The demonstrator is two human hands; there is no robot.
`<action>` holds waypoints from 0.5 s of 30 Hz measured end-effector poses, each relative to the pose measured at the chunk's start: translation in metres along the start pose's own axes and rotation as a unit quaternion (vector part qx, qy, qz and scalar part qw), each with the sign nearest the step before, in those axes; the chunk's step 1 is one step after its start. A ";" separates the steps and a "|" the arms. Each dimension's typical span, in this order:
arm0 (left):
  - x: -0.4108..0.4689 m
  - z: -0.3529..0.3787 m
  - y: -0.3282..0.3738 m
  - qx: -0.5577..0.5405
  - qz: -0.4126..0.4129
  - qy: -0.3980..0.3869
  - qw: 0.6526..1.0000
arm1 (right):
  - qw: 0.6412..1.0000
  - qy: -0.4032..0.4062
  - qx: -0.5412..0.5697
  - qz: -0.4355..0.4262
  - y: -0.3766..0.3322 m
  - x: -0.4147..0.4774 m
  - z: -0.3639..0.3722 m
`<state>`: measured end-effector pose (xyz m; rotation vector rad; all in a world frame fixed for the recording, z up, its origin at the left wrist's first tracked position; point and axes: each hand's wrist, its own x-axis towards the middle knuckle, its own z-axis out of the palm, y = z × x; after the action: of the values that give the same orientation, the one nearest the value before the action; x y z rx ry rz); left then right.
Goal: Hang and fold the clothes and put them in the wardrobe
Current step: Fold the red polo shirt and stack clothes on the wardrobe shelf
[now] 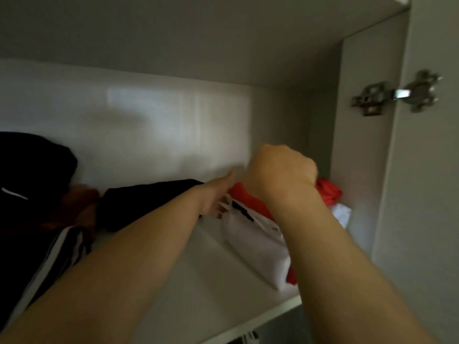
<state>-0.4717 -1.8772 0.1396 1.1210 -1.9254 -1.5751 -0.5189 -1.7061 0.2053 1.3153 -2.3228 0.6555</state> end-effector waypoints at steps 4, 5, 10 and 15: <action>0.018 0.029 -0.011 -0.098 -0.043 -0.020 0.994 | 0.980 -0.168 -0.034 0.098 0.043 -0.028 0.019; 0.018 0.031 -0.014 -0.108 -0.046 -0.022 0.993 | 0.969 -0.227 -0.053 0.085 0.045 -0.031 0.033; 0.014 0.029 -0.030 -0.126 -0.015 0.031 0.991 | 0.957 -0.274 -0.020 0.093 0.050 -0.029 0.098; 0.000 0.023 -0.046 -0.179 -0.003 0.126 0.976 | 0.961 -0.249 0.110 0.047 0.092 0.002 0.109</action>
<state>-0.4739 -1.8646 0.0901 1.1066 -1.4086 -1.6134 -0.6109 -1.7284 0.0986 1.6311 -2.7898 0.6917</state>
